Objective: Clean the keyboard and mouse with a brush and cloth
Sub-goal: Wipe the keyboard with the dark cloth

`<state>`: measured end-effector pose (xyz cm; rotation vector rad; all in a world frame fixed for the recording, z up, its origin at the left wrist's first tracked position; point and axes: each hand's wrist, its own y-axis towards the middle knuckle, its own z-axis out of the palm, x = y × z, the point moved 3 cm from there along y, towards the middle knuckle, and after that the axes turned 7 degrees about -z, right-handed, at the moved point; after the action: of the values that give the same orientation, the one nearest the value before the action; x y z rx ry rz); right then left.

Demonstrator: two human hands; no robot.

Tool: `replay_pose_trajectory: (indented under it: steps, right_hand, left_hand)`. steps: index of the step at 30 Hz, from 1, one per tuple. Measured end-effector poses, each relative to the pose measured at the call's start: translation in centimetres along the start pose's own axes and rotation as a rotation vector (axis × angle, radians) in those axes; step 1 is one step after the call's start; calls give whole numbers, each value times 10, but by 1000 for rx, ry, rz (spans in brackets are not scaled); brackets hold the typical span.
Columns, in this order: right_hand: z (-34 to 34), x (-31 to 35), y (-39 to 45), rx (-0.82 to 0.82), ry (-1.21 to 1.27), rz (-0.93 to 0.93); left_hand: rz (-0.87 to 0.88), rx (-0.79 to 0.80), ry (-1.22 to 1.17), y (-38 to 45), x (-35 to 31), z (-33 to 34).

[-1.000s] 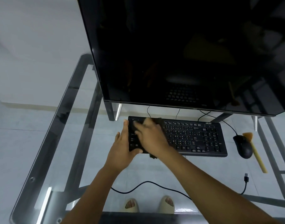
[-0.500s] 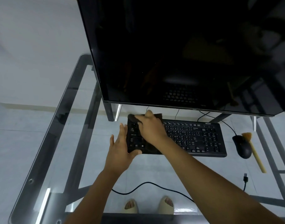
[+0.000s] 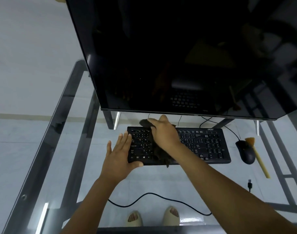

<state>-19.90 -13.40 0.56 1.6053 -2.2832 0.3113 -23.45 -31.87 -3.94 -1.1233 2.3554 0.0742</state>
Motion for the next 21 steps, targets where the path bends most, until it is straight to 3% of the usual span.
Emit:
replay_pose_trajectory:
  steps: [6, 10, 14, 15, 18, 19, 21]
  right_hand:
    - [16, 17, -34, 47, -26, -212]
    - [-5, -37, -38, -132, 6, 205]
    - [6, -1, -70, 56, 48, -119]
    - [2, -7, -69, 64, 33, -128]
    - [-9, -36, -57, -66, -5, 115]
    - [-8, -32, -57, -69, -15, 109]
    - [4, 0, -61, 56, 39, -93]
  left_hand:
    - [-50, -5, 114, 3, -9, -1]
    - [-85, 12, 164, 3, -14, 0]
    - [-106, 23, 155, 4, -15, 0]
    - [-99, 24, 136, 5, -15, 1]
    - [-68, 40, 18, 4, -11, 2]
    - [-55, 40, -37, 3, -8, 2]
    - [-38, 38, -128, 3, -3, 0]
